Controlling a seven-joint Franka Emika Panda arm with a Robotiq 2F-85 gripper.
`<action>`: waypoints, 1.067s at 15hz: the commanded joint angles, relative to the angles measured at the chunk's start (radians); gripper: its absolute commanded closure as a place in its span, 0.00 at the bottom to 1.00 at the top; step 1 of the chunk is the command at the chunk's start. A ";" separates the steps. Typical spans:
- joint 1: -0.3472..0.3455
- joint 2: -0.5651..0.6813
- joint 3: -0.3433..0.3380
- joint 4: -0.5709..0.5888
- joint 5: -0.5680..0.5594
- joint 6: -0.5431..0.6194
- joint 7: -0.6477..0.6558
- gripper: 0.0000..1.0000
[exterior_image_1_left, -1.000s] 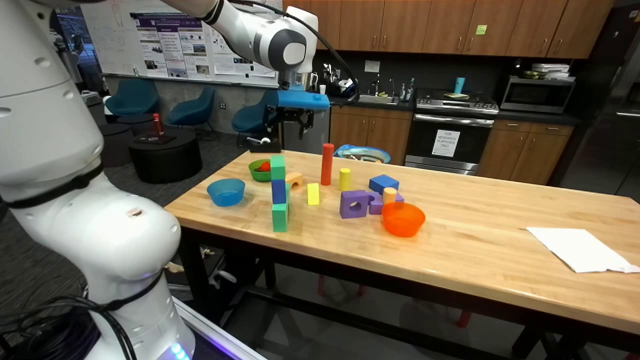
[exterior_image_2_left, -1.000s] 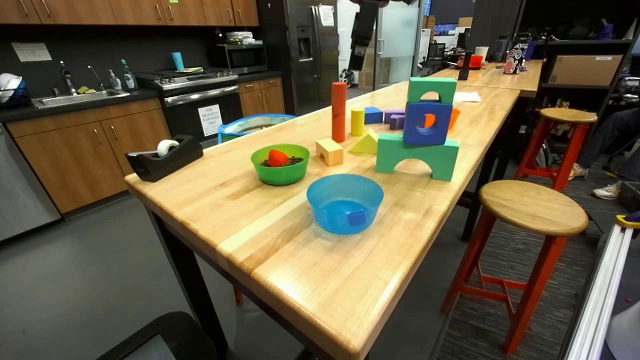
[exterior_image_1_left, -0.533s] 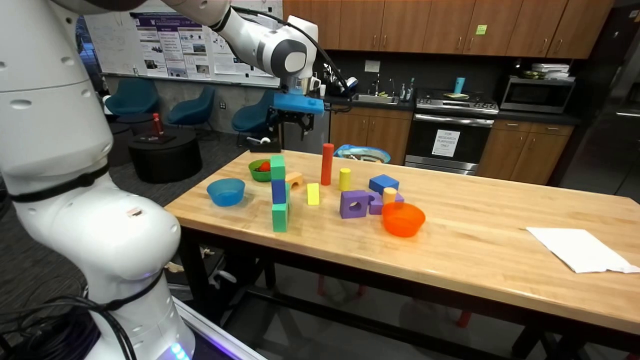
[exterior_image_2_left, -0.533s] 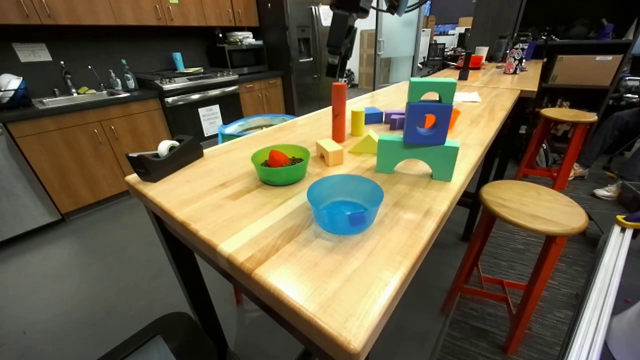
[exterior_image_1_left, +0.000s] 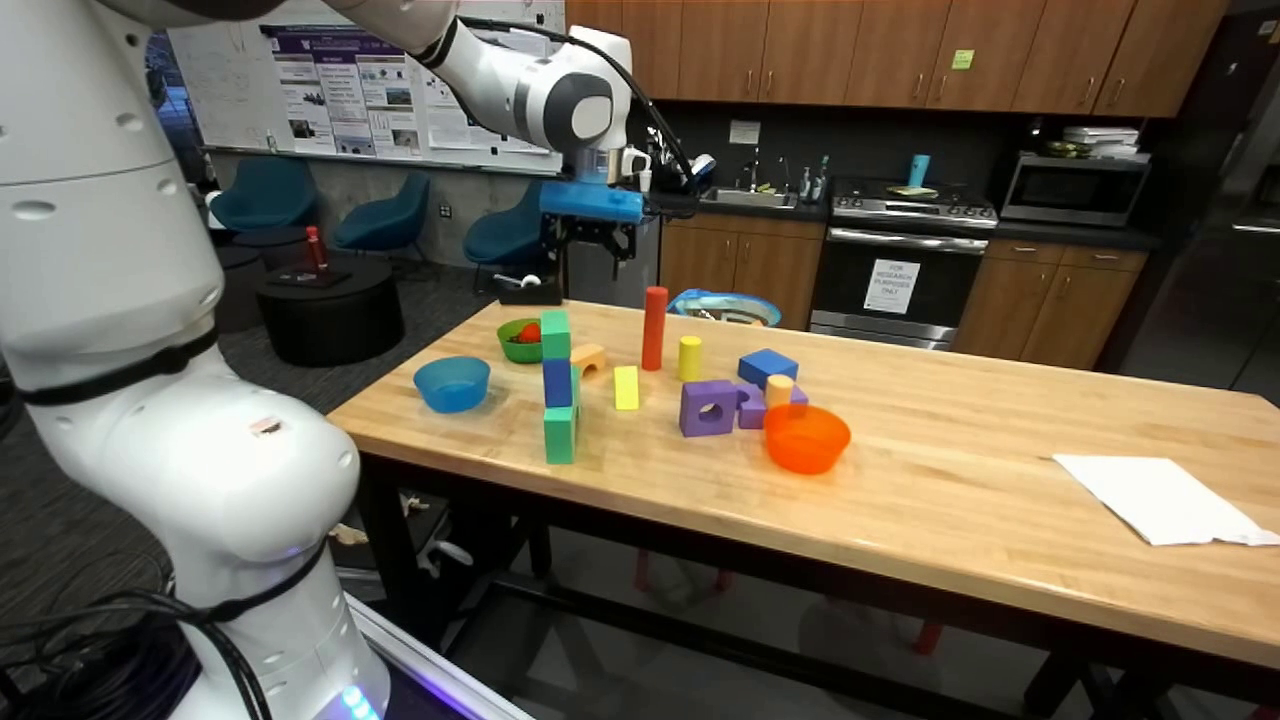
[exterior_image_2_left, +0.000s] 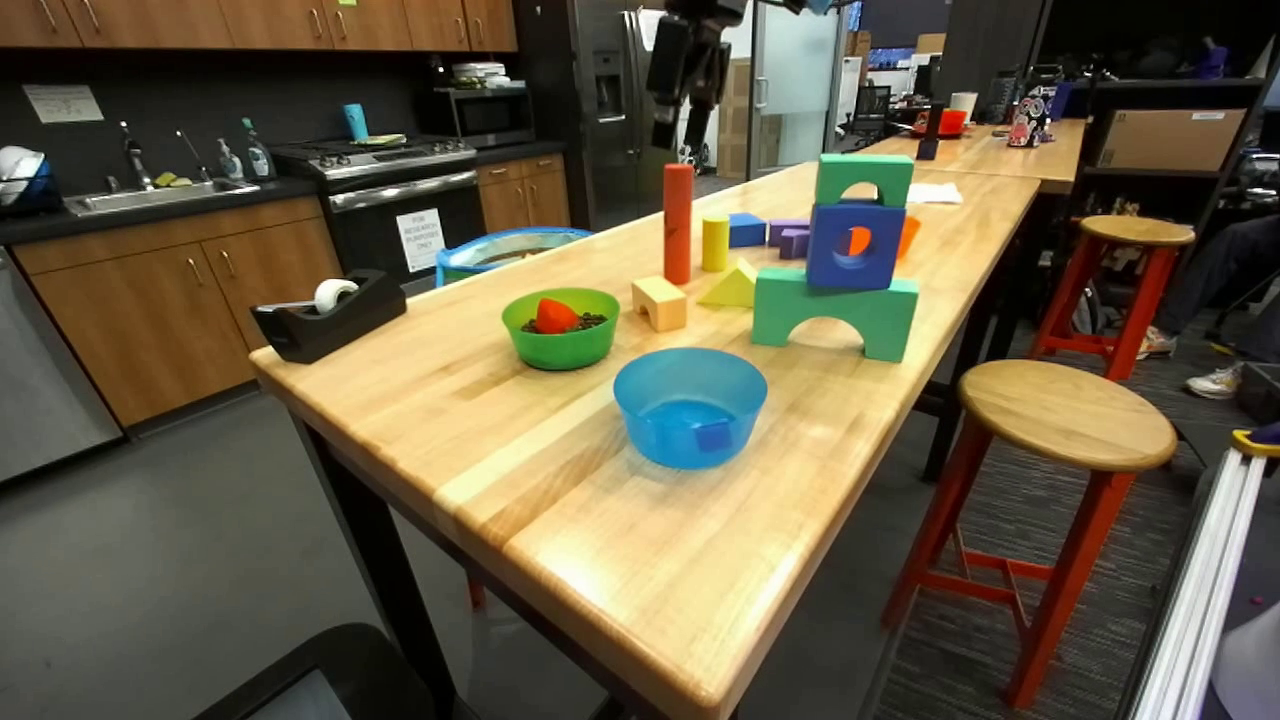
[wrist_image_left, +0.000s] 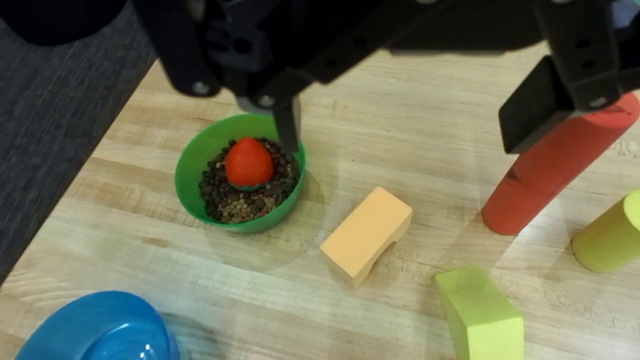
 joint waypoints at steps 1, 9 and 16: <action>-0.015 0.000 0.016 0.001 0.001 -0.006 0.007 0.00; -0.022 0.002 0.017 -0.008 -0.031 0.011 0.035 0.00; -0.060 0.007 -0.002 -0.049 -0.083 0.052 -0.011 0.00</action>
